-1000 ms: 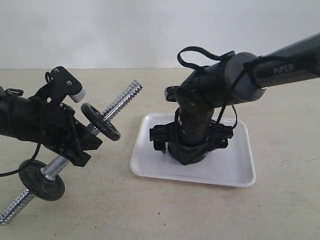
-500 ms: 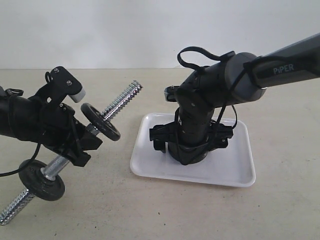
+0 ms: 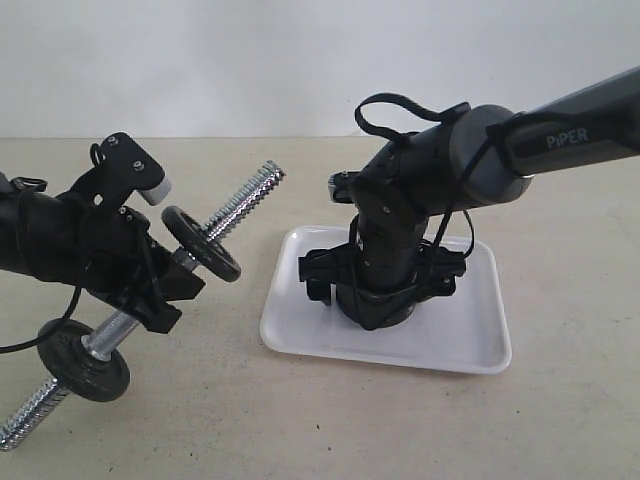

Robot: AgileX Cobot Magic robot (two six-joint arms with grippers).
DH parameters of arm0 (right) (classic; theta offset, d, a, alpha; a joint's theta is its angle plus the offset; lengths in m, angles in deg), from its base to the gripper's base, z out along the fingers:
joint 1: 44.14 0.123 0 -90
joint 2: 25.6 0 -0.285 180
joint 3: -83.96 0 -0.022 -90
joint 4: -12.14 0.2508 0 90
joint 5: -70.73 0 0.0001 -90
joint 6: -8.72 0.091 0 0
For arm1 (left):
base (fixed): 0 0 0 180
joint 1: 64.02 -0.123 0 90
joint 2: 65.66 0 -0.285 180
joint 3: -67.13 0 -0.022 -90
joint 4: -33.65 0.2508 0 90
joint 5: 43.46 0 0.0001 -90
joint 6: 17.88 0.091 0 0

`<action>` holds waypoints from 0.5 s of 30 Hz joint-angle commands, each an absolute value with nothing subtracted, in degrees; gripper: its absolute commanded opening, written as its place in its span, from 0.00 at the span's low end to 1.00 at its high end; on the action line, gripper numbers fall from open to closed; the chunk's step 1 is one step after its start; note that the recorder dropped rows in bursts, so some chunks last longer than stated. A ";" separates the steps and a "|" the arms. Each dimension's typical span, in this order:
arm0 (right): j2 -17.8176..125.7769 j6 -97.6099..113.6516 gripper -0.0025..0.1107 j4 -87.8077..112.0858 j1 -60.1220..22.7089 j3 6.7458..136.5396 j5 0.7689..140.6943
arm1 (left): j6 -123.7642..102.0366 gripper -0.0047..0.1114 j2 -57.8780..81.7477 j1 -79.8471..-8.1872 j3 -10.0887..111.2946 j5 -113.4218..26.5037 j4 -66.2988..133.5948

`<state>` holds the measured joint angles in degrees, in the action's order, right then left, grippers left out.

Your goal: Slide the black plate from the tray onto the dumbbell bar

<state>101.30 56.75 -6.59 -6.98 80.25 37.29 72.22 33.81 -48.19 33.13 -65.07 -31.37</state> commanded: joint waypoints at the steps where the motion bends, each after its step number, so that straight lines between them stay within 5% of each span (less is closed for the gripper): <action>1: 102.80 56.28 0.95 -6.17 -6.90 79.45 38.50 | 72.12 0.08 31.10 -48.06 34.57 -64.17 -33.98; 15: 102.80 56.28 0.95 -6.17 -6.90 79.45 39.47 | 72.12 0.08 31.10 -48.06 34.57 -64.18 -34.21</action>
<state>101.30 56.75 -6.83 -6.98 80.25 38.60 72.22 33.81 -48.19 33.13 -65.07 -31.37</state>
